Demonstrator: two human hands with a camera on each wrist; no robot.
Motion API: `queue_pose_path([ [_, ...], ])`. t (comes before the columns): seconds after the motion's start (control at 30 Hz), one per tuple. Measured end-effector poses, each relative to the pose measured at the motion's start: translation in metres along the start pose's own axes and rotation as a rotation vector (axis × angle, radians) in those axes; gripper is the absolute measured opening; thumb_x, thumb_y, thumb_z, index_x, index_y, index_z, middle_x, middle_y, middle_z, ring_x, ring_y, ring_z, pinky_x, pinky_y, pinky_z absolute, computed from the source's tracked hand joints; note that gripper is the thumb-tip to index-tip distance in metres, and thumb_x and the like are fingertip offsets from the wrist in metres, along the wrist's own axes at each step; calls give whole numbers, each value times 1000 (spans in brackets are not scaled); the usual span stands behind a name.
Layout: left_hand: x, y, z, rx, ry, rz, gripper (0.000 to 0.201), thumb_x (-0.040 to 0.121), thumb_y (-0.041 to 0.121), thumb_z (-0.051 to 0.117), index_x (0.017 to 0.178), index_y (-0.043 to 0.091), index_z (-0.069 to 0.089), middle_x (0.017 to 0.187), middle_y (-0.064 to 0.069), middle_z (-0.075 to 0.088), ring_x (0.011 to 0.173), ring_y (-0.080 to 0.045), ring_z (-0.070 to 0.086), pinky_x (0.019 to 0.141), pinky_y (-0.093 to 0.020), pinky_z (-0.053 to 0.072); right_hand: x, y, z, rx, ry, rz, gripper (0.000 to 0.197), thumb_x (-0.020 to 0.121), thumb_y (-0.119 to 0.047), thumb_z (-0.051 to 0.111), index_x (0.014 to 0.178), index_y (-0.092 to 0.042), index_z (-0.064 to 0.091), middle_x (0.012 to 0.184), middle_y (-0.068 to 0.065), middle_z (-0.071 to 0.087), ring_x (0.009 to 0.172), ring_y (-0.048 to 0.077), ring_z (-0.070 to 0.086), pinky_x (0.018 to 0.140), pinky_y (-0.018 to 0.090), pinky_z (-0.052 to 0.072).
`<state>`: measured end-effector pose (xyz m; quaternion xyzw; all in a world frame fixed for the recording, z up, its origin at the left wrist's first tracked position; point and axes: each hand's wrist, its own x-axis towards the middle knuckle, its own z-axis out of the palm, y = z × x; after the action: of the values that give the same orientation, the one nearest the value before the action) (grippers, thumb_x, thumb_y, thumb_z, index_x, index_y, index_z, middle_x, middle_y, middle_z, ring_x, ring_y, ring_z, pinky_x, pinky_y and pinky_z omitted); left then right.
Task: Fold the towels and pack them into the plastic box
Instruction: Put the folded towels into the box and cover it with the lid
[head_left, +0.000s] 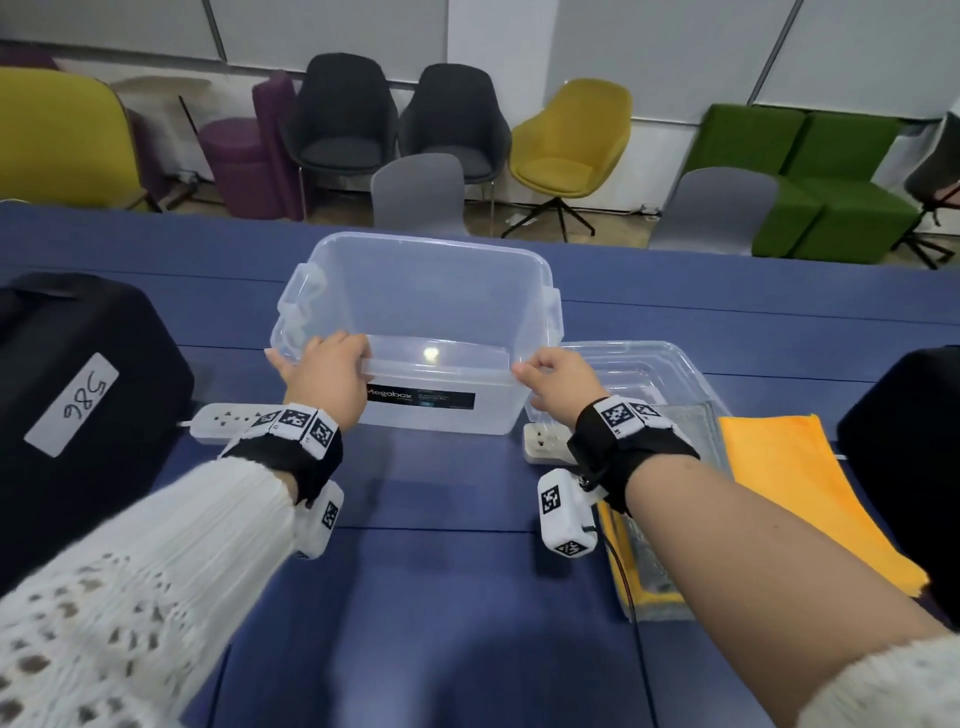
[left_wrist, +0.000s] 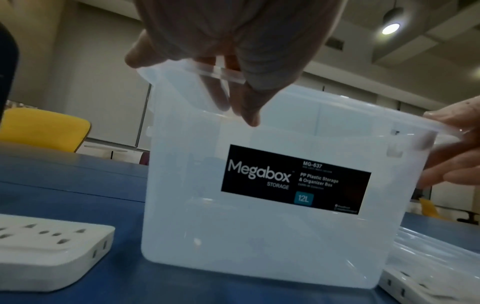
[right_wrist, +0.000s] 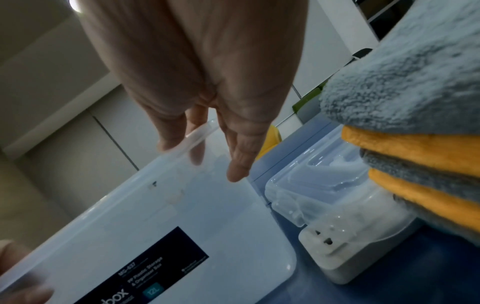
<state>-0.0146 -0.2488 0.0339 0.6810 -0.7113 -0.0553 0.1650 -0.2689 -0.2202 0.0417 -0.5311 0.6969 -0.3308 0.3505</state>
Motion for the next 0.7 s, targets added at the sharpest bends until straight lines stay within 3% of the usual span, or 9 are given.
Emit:
queue_pose_path([
  [0.17, -37, -10, -11, -57, 51, 18, 10, 89, 9, 56, 88, 20, 54, 95, 2, 55, 107, -27, 49, 106, -72, 4, -34, -2, -4, 80, -1, -2, 31, 85, -33, 67, 61, -21, 51, 59, -1, 48, 57, 20, 51, 79, 53, 54],
  [0.37, -95, -11, -29, -47, 96, 45, 14, 87, 10, 57, 86, 23, 53, 86, 9, 48, 100, -25, 49, 106, -73, 1, -89, 4, -8, 198, -6, -8, 25, 88, -24, 66, 70, -13, 53, 74, 3, 47, 74, 21, 50, 74, 40, 57],
  [0.5, -138, -17, -39, -16, 106, 77, 12, 85, 11, 60, 88, 22, 56, 84, 10, 50, 97, -24, 51, 105, -72, 7, -134, 14, -8, 180, -18, -29, 21, 88, -25, 66, 73, -13, 58, 75, 9, 55, 73, 23, 58, 73, 43, 56],
  [0.57, -160, -19, -41, 3, 94, 80, 12, 84, 12, 61, 91, 22, 58, 86, 9, 53, 98, -23, 52, 105, -72, 8, -158, 19, -6, 193, -23, -22, 20, 89, -24, 66, 74, -13, 59, 74, 8, 56, 75, 21, 59, 70, 35, 57],
  [0.7, -194, -20, -39, -26, 51, 55, 13, 84, 11, 60, 92, 22, 59, 86, 11, 52, 100, -23, 51, 106, -73, 3, -190, 28, -5, 198, -23, -31, 20, 89, -21, 66, 71, -15, 58, 66, 5, 47, 66, 17, 53, 70, 34, 56],
])
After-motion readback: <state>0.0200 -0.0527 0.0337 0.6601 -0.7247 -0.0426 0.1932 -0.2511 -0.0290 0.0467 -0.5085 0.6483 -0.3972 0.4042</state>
